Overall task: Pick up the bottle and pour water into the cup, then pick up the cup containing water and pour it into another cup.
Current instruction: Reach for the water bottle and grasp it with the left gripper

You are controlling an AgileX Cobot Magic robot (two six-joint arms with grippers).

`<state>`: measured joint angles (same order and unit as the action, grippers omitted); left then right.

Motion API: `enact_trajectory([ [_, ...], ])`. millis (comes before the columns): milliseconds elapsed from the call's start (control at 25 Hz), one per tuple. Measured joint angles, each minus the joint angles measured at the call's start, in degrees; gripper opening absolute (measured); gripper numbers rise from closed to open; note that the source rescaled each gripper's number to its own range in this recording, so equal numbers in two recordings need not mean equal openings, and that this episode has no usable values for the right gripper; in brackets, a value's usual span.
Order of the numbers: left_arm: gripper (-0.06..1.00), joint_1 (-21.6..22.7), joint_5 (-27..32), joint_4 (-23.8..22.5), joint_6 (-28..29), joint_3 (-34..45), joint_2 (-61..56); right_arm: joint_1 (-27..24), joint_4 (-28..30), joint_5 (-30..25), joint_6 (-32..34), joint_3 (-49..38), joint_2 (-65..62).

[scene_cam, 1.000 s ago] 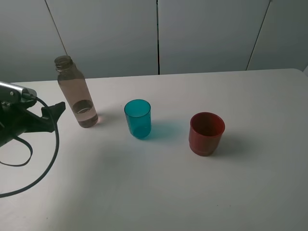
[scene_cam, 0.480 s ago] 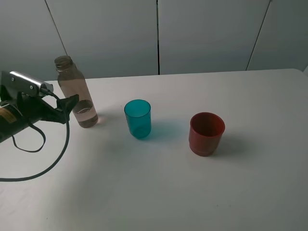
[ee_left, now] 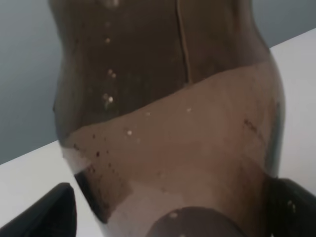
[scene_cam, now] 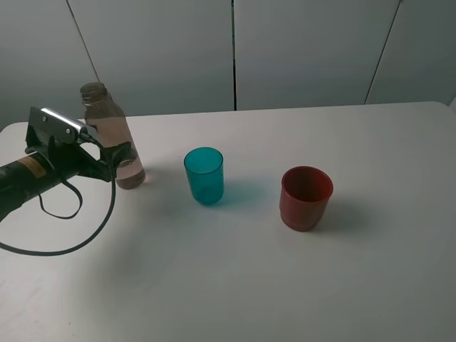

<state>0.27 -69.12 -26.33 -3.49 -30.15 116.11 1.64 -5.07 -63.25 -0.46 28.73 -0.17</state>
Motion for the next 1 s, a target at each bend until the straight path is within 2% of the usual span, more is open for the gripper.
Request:
enact_trajectory([
  [360, 0.99, -0.31, -0.11, -2.62, 0.10, -4.14, 4.22, 0.00, 0.00, 0.00, 0.00, 0.00, 0.00],
  [760, 0.99, -2.11, -0.11, -2.75, 0.21, -8.98, 8.42, 0.00, 0.00, 0.00, 0.00, 0.00, 0.00],
  [960, 0.99, -3.20, -0.11, -1.29, 0.21, -9.68, 9.26, 0.00, 0.00, 0.00, 0.00, 0.00, 0.00],
  [1000, 0.96, -3.29, -0.11, -1.14, 0.21, -9.68, 9.26, 0.00, 0.00, 0.00, 0.00, 0.00, 0.00],
])
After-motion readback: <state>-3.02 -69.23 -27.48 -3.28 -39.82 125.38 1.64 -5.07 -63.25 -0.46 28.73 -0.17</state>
